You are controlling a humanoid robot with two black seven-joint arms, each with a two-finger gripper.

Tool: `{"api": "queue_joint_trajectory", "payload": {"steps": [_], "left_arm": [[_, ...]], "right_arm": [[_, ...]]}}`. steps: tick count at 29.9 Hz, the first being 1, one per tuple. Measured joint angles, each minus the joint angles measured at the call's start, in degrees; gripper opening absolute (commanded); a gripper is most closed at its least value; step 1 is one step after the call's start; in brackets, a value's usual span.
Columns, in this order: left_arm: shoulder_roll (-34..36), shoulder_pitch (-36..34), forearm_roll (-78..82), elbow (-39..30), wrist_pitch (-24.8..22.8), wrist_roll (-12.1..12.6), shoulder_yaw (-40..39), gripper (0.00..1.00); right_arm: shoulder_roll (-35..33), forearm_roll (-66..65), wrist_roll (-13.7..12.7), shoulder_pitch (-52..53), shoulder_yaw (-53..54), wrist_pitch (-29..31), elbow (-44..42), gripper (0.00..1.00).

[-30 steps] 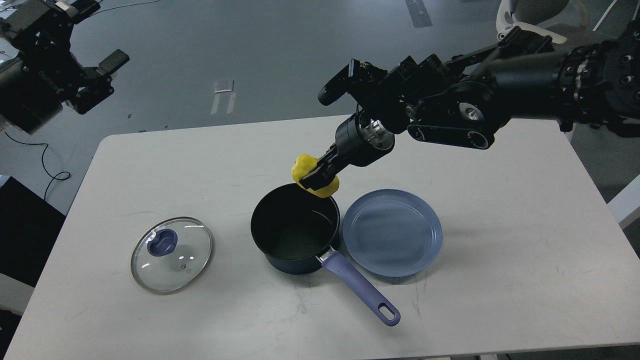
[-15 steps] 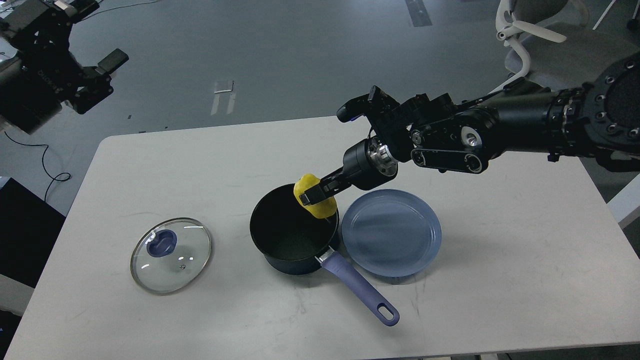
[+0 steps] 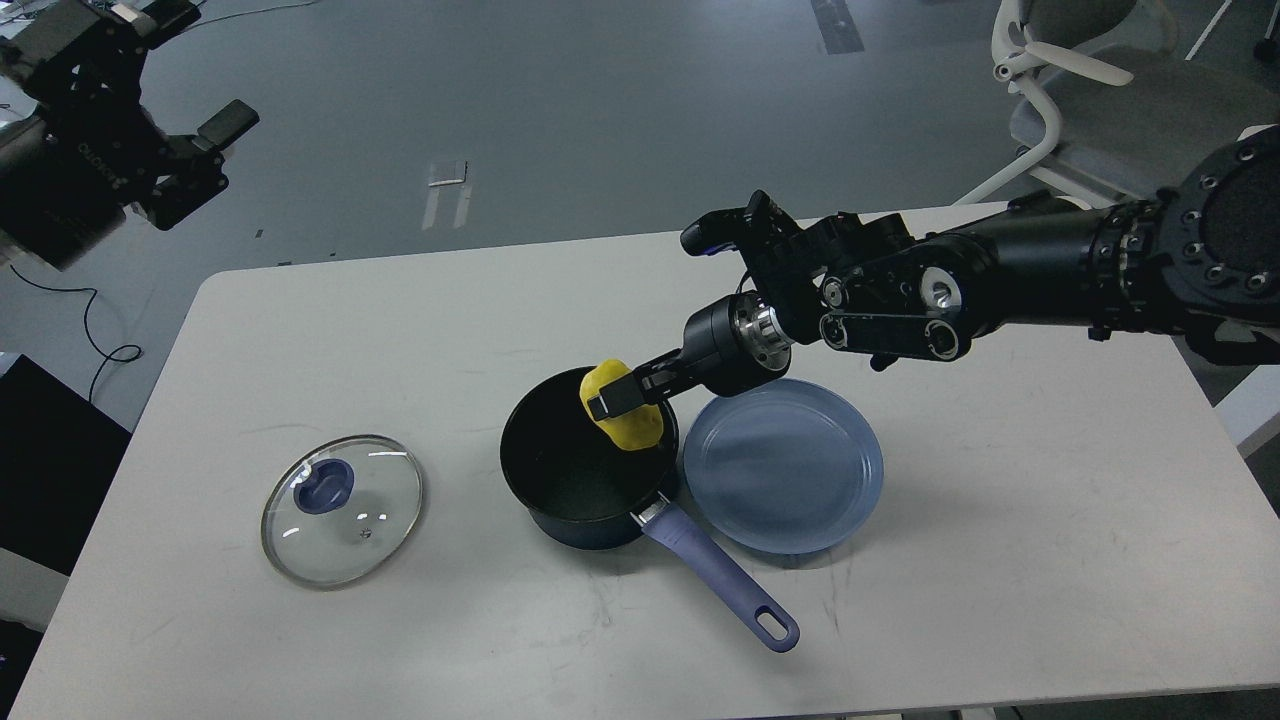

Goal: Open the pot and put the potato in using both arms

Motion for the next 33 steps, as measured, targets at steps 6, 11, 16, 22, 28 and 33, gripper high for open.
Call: {"api": "queue_joint_trajectory", "payload": {"steps": [6,11,16,22,28,33], "left_arm": [[0.05,0.00,0.00,0.01,0.00,0.00,0.00,0.98],[0.07,0.00,0.00,0.01,0.00,0.00,0.00,0.98],[-0.66,0.08,-0.02,0.03,0.00,0.00,0.00,0.98],[-3.50,0.50,-0.65,0.59,0.00,0.00,0.00,0.98],[-7.65,2.17,-3.21,1.99,0.00,0.00,0.08,0.98],[-12.36,5.63,-4.09,5.13,0.00,0.00,0.04,0.98]], "right_arm": [[0.00,0.43,0.00,0.25,0.73,0.11,-0.36,0.98],[-0.03,0.47,0.00,0.87,5.30,0.25,-0.91,0.98],[-7.87,0.74,0.01,-0.50,12.74,0.08,-1.04,0.98],[-19.59,4.52,0.01,-9.67,26.56,-0.19,-1.03,0.98],[-24.85,18.14,0.00,-22.70,41.67,-0.25,-3.09,0.98],[-25.80,28.24,0.00,-32.94,52.59,-0.06,-3.88,0.98]]}}
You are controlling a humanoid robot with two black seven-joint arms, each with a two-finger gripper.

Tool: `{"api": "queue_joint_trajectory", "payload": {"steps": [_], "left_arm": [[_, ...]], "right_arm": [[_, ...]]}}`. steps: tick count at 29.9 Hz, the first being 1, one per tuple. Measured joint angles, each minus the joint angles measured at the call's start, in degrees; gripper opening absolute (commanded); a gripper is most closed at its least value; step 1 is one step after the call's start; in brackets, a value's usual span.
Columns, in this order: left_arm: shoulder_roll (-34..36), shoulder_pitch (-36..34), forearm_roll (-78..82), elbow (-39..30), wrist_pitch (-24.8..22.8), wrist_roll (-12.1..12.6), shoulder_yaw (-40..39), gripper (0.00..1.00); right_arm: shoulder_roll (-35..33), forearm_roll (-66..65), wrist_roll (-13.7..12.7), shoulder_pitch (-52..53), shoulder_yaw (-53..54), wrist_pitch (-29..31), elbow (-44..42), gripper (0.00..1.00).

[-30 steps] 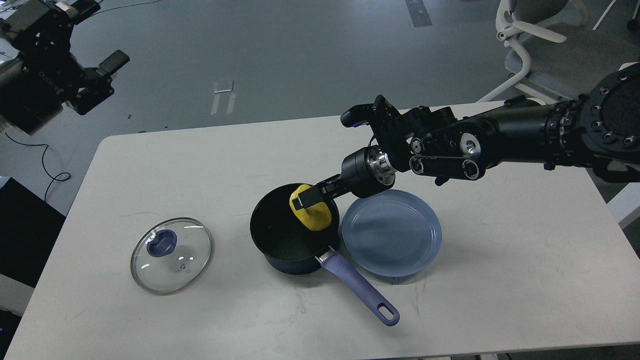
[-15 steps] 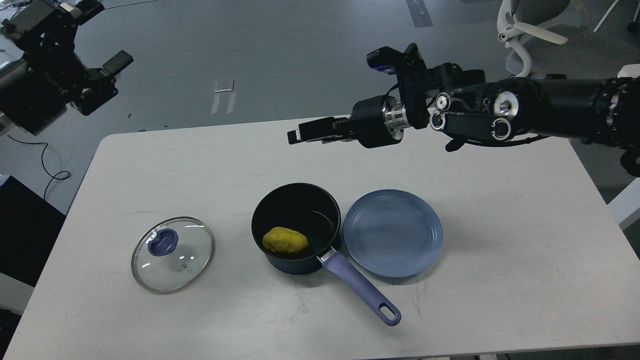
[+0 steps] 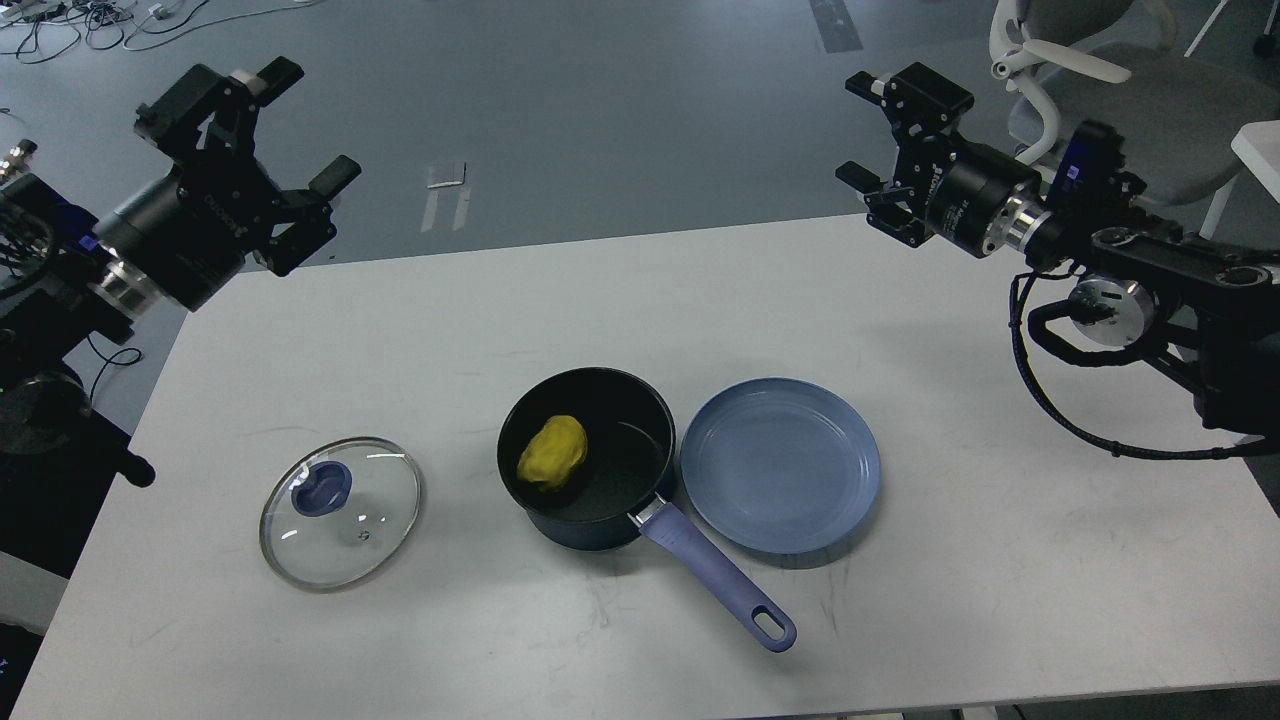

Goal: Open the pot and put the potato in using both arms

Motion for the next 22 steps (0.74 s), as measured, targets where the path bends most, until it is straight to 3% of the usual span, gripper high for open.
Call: {"api": "queue_joint_trajectory", "payload": {"steps": [5,10,22], "left_arm": [[-5.02,1.79,-1.23,4.94,0.01,0.00,-0.07,0.98],[-8.22,5.00,-2.62,7.17,-0.01,0.00,-0.68,0.98],[-11.71,7.81,-4.38,9.43,0.00,0.00,-3.86,0.98]], "right_arm": [[-0.69,3.34,0.00,-7.88,7.08,2.18,-0.02,0.98],[-1.86,3.59,0.00,-13.55,8.67,9.44,-0.87,0.99],[-2.73,3.55,0.00,-16.20,8.68,10.50,-1.53,1.00]]}}
